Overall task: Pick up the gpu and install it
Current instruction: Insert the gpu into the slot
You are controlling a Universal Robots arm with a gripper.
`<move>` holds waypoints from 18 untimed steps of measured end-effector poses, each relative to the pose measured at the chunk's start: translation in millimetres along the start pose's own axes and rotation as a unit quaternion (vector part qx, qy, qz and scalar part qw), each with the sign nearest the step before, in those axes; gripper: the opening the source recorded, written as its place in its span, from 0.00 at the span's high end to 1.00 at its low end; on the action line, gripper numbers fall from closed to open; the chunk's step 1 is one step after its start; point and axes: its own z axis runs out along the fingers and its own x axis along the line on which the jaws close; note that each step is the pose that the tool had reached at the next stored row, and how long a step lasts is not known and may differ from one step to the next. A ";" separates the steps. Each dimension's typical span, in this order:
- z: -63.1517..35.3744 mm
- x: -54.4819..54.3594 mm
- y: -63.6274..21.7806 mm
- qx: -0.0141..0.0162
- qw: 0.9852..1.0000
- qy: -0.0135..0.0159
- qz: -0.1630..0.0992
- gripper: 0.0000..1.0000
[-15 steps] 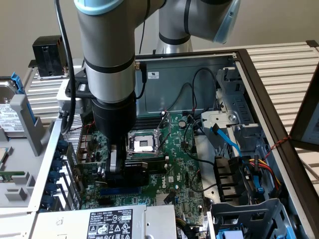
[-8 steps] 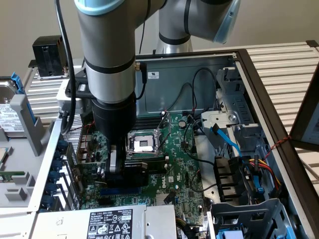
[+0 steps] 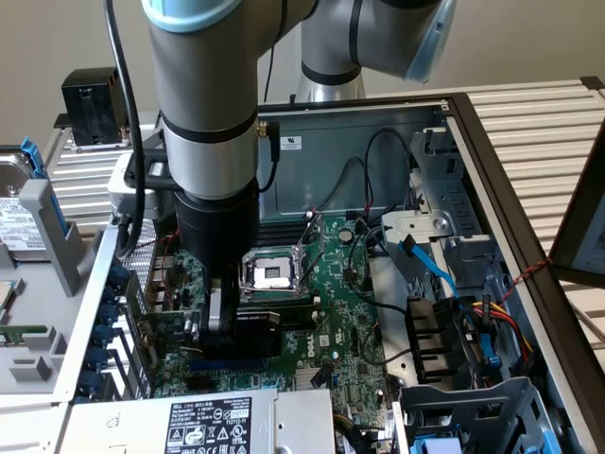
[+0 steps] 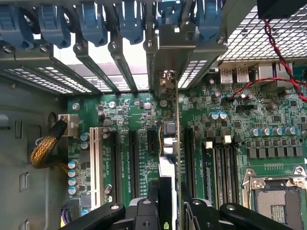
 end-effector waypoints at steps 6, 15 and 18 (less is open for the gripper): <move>-0.3 0.1 -1.2 0.000 1.000 0.000 -0.001 0.73; -0.2 -1.9 -0.6 0.000 1.000 0.000 -0.001 0.73; -0.2 -2.1 -0.4 0.000 1.000 0.000 -0.001 0.73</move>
